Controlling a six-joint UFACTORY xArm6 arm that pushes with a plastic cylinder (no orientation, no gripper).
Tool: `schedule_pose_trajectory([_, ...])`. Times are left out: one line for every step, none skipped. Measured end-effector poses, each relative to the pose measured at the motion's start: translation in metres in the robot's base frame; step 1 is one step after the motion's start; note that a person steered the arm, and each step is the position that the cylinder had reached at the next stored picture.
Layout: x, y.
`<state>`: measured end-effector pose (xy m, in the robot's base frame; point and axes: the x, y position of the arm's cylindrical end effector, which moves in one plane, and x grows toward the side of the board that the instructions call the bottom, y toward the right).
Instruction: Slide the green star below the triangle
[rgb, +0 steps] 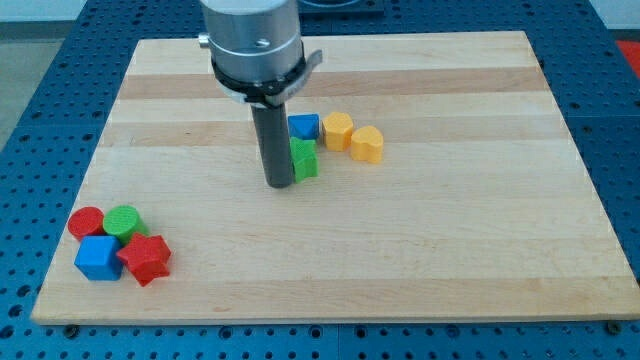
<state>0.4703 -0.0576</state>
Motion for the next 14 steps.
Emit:
schedule_pose_trajectory([0.009,0.023])
schedule_pose_trajectory([0.009,0.031])
schedule_pose_trajectory([0.009,0.035])
schedule_pose_trajectory([0.004,0.037])
schedule_pose_trajectory([-0.009,0.037])
schedule_pose_trajectory([-0.012,0.049])
schedule_pose_trajectory([0.002,0.107])
schedule_pose_trajectory([0.002,0.175])
schedule_pose_trajectory([-0.035,0.198])
schedule_pose_trajectory([-0.061,0.194])
schedule_pose_trajectory([-0.057,0.183])
schedule_pose_trajectory([-0.044,0.169])
schedule_pose_trajectory([-0.029,0.15])
schedule_pose_trajectory([-0.021,0.145])
